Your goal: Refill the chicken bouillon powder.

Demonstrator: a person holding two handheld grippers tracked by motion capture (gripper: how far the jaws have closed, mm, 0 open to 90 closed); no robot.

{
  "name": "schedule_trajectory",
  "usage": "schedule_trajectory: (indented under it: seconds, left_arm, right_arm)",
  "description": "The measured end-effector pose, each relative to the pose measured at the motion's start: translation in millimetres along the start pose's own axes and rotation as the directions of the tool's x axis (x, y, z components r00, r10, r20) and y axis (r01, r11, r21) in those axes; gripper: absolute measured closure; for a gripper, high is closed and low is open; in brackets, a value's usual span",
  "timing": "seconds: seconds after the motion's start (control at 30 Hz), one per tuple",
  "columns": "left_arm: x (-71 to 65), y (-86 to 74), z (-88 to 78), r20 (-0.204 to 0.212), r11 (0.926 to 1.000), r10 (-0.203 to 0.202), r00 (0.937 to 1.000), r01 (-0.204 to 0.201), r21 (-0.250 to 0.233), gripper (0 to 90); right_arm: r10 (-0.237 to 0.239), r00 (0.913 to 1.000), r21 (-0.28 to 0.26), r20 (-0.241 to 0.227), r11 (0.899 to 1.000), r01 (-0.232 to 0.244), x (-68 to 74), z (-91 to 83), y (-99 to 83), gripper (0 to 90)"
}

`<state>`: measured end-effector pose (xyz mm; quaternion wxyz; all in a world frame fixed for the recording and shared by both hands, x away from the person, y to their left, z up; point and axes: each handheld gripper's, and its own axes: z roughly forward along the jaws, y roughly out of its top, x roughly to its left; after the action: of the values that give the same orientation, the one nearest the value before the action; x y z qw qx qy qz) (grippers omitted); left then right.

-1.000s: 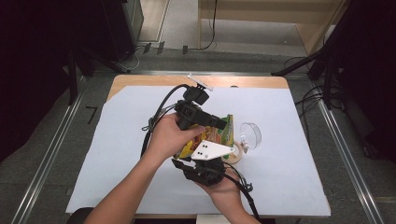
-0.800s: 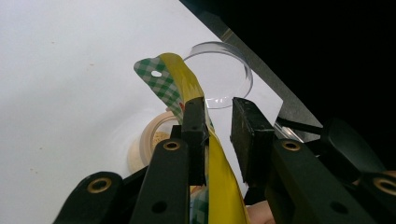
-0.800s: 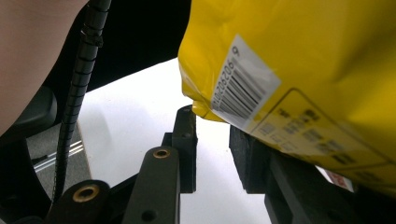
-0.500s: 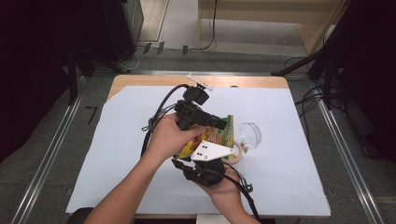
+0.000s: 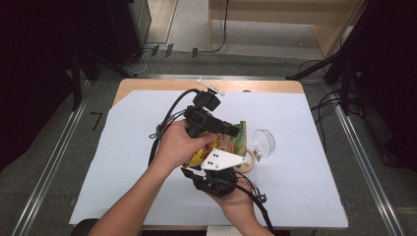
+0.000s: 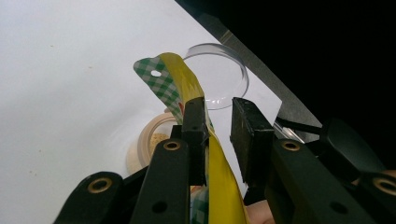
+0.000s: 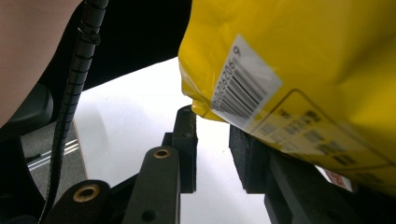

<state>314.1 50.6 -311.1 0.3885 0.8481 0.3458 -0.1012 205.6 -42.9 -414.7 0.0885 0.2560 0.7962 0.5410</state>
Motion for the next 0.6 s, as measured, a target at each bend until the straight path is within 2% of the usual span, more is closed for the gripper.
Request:
schedule_trajectory:
  seconds: [0.6]
  left_arm:
    - [-0.2,-0.5,2.0,-0.003,1.0,0.001,1.0,-0.001,0.007,76.0]
  right_arm:
    - [0.004,1.0,0.001,-0.003,1.0,-0.004,0.7,-0.4,-1.2,73.9]
